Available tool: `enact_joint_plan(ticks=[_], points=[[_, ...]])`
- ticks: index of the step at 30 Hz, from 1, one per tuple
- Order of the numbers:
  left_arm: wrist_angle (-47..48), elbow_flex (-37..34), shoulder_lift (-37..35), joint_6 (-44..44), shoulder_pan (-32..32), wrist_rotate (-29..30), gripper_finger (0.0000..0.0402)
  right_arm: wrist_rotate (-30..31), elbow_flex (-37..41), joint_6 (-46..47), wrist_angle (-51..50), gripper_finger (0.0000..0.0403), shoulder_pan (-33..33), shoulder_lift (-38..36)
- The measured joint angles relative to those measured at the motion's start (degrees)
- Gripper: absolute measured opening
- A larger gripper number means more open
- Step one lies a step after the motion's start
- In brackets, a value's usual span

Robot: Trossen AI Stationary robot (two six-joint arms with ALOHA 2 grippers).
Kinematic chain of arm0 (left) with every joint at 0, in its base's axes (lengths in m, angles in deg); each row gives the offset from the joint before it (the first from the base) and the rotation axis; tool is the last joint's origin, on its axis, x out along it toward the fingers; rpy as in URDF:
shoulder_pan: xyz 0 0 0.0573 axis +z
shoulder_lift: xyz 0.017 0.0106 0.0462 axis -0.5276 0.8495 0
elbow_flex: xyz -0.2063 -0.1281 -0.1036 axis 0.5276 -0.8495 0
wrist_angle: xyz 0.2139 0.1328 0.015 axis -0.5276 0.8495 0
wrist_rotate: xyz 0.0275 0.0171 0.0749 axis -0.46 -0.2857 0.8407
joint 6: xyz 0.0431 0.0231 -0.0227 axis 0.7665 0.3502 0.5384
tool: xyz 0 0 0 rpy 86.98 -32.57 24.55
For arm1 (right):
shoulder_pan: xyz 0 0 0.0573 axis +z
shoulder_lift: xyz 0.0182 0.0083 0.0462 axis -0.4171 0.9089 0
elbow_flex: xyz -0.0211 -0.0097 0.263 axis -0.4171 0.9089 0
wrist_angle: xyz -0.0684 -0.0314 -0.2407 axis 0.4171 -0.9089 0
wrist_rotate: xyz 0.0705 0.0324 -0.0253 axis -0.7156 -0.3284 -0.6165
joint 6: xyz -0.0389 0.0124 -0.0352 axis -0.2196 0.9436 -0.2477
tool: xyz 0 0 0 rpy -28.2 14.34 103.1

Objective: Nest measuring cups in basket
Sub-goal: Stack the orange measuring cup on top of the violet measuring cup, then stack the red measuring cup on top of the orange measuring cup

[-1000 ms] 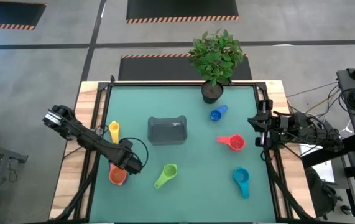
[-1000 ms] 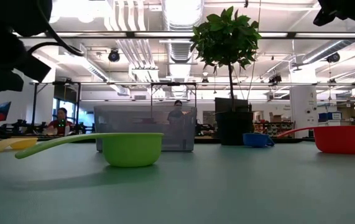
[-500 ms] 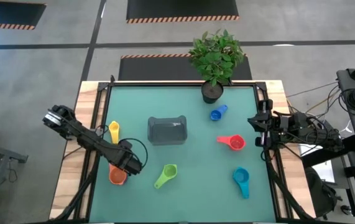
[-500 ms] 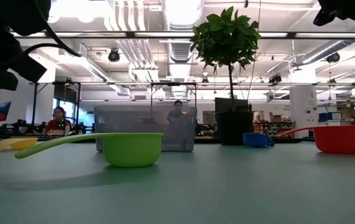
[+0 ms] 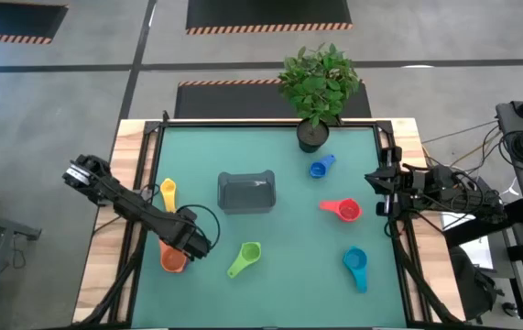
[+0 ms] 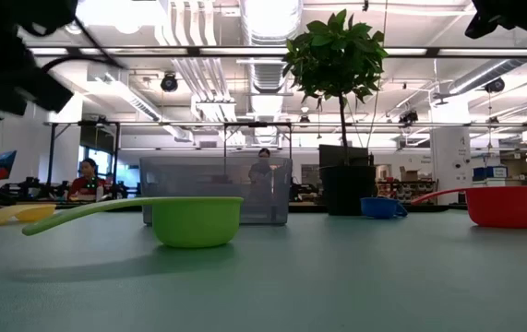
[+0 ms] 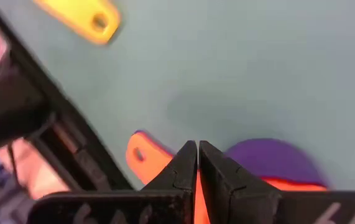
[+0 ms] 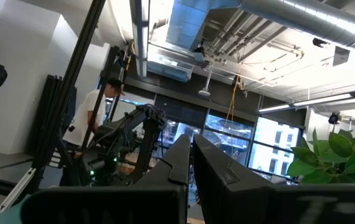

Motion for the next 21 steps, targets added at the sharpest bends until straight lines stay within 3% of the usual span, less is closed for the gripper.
enact_joint_plan(ticks=[14,21], points=[[-0.5,17.6,-0.1,26.7,1.0,26.7,0.0,0.0,0.0,1.9,0.0,0.0009,0.0,0.0],[-7.9,16.2,-0.4,42.7,4.7,29.3,0.0,-0.1,0.0,6.1,-0.5,0.0009,0.0,0.0]])
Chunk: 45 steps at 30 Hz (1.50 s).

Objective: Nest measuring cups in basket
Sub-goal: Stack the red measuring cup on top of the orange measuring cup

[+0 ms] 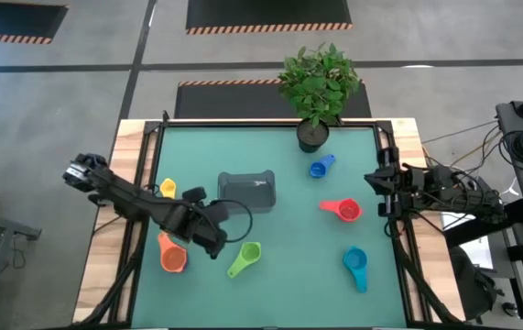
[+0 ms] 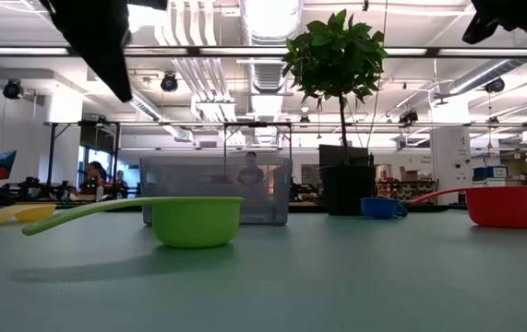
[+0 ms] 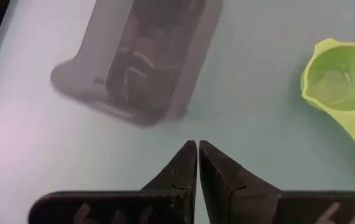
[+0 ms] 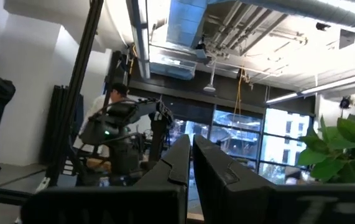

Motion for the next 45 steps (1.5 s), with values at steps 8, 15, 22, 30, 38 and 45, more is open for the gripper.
enact_joint_plan(ticks=[8,15,22,30,38,45], points=[[-13.4,-8.4,-3.1,12.9,3.1,0.0,0.0,-0.1,0.0,10.0,-4.3,0.0009,0.0,0.0],[-28.0,-13.4,-11.8,28.5,3.0,-1.2,0.0,-0.1,0.0,17.4,-4.0,0.0009,0.0,0.0],[-48.7,-19.9,-22.3,47.7,3.0,-1.9,0.0,5.4,0.0,25.3,-2.2,0.0009,0.0,0.7],[-58.0,-24.1,-29.3,59.3,3.1,5.3,0.0,6.5,0.0,32.9,-1.8,0.0009,1.4,11.2],[-58.1,-24.2,-30.7,60.7,3.0,13.1,0.0,6.6,-2.6,38.4,-2.6,0.0009,3.0,23.0],[-58.1,-24.2,-30.7,62.6,3.0,13.2,0.0,7.7,-13.1,39.1,-21.4,0.0009,4.4,32.0]])
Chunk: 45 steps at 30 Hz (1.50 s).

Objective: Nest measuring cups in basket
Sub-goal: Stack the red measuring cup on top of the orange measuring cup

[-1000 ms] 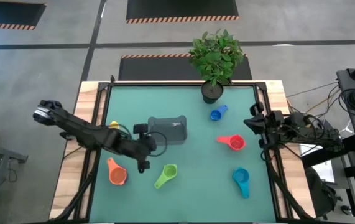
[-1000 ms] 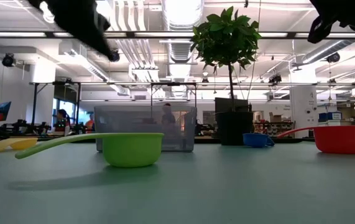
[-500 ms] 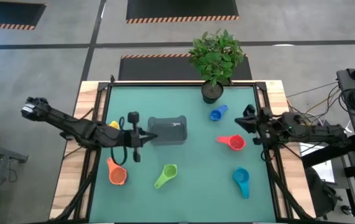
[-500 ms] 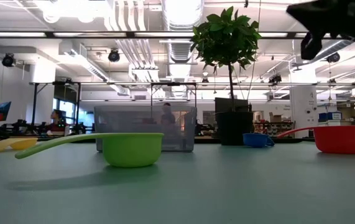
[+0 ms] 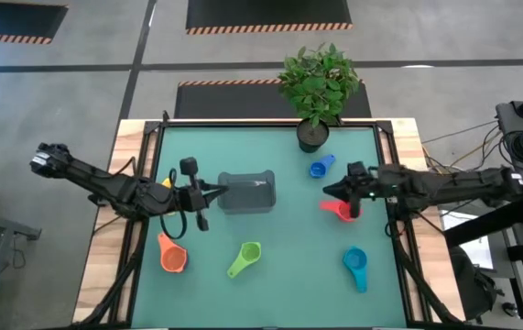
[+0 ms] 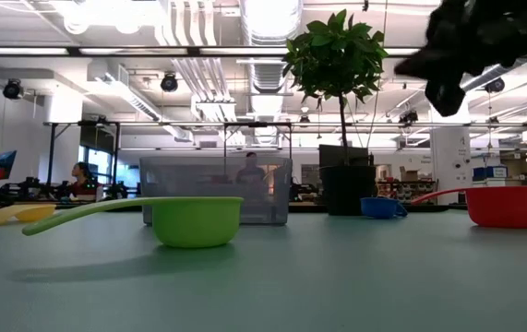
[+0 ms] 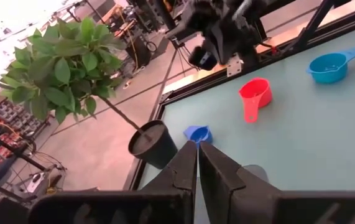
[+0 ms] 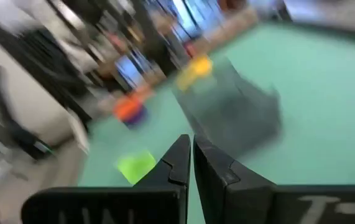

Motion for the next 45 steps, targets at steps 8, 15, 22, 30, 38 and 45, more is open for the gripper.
enact_joint_plan(ticks=[8,15,22,30,38,45], points=[[0.0,0.0,0.0,0.0,0.0,0.1,0.0,0.1,-14.4,-0.1,-29.9,0.0009,1.4,9.3],[0.0,0.0,0.0,-0.2,0.0,0.1,0.0,3.7,-22.4,-0.6,-46.1,0.0009,8.9,14.5],[0.0,0.0,0.0,-0.2,0.0,0.1,0.0,9.7,-22.3,2.7,-53.5,0.0009,19.4,16.4],[0.0,0.0,0.0,-0.3,0.0,0.1,0.0,14.8,-18.7,5.5,-54.5,0.0011,24.7,17.5],[0.0,0.0,0.0,-0.5,0.0,0.1,0.0,14.3,-15.5,5.5,-52.2,0.008,24.7,19.2],[0.0,0.0,0.0,-0.5,0.0,0.1,0.0,14.3,-15.4,5.5,-51.1,0.0171,24.7,23.0]])
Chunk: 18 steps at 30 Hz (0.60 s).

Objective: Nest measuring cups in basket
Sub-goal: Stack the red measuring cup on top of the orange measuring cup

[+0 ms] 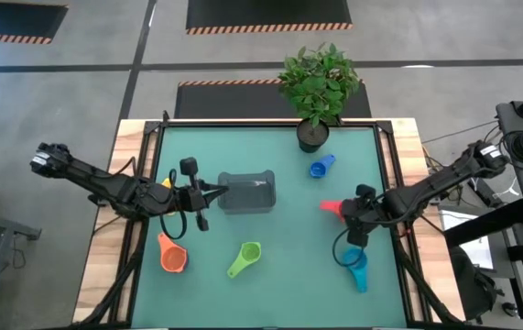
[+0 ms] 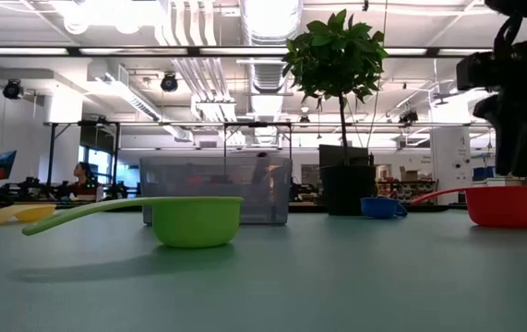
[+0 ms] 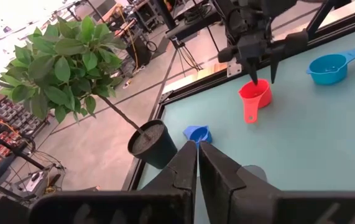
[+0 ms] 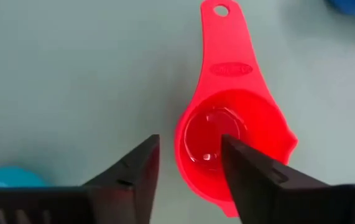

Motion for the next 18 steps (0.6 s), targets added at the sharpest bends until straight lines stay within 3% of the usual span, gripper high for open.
enact_joint_plan(ticks=[4,8,18], points=[[0.0,0.0,0.0,0.0,0.0,0.0,0.0,-1.5,0.0,0.4,0.0,0.0194,0.0,3.3],[0.0,0.0,0.0,0.0,0.0,0.0,0.0,-1.5,0.0,0.8,0.1,0.0188,0.0,6.3],[0.0,0.0,0.0,0.0,0.0,0.0,0.0,-1.8,0.0,0.9,0.1,0.0081,0.0,9.2]])
